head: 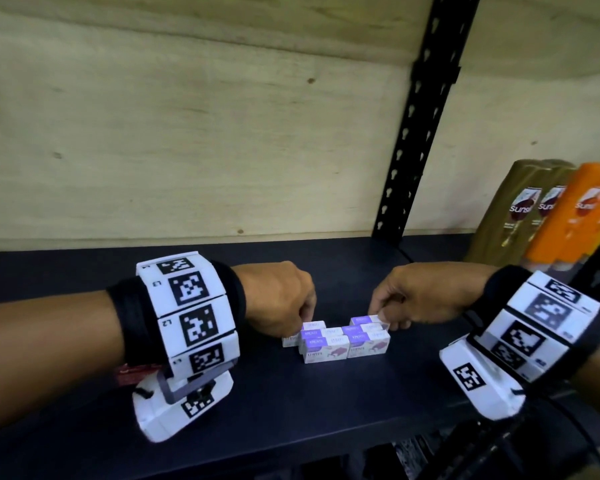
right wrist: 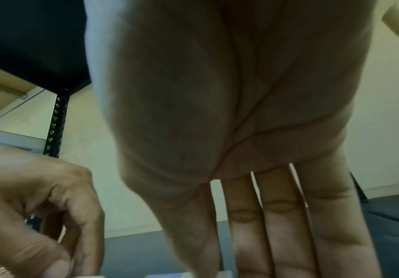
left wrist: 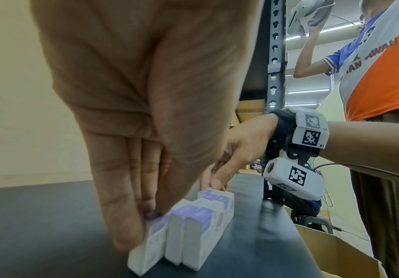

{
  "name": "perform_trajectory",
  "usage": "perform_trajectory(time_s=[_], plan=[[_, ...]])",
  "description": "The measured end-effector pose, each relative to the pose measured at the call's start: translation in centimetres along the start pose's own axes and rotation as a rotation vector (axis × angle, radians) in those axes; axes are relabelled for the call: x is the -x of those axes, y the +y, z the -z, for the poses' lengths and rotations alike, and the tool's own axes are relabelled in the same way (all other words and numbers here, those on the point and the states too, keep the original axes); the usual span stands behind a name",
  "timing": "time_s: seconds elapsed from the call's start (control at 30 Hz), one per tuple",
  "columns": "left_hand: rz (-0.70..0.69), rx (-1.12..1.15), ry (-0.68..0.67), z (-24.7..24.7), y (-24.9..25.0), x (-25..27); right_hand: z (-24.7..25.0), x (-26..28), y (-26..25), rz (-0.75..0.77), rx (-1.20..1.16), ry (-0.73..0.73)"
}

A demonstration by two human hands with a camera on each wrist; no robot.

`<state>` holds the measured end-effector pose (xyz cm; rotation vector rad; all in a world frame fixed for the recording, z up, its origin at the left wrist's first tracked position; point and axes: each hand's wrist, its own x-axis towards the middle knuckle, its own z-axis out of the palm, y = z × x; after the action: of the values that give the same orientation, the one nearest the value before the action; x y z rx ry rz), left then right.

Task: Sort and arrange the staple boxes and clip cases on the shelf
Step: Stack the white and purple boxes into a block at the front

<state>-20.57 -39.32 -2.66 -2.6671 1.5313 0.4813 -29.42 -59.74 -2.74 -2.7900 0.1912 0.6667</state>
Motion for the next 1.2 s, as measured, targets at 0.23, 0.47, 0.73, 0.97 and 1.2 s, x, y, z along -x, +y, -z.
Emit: perform_trajectory(time_s=[0.23, 0.47, 0.73, 0.97, 1.2], plan=[[-0.031, 0.002, 0.007, -0.1, 1.0, -0.5, -0.2, -0.3, -1.1, 0.021, 0.042, 0.022], [-0.044, 0.01, 0.025, -0.2, 1.1, -0.5, -0.2, 0.1, -1.9, 0.006, 0.075, 0.023], [0.003, -0.033, -0.032, 0.3, -0.2, -0.1, 0.3, 1.5, -1.2, -0.082, 0.114, -0.067], [-0.002, -0.128, 0.023, -1.1, 0.6, -0.2, -1.0, 1.0, -2.0, -0.063, 0.243, 0.03], [0.017, -0.14, 0.07, -1.1, 0.5, -0.6, -0.9, 0.0, -2.5, -0.056, 0.22, 0.056]])
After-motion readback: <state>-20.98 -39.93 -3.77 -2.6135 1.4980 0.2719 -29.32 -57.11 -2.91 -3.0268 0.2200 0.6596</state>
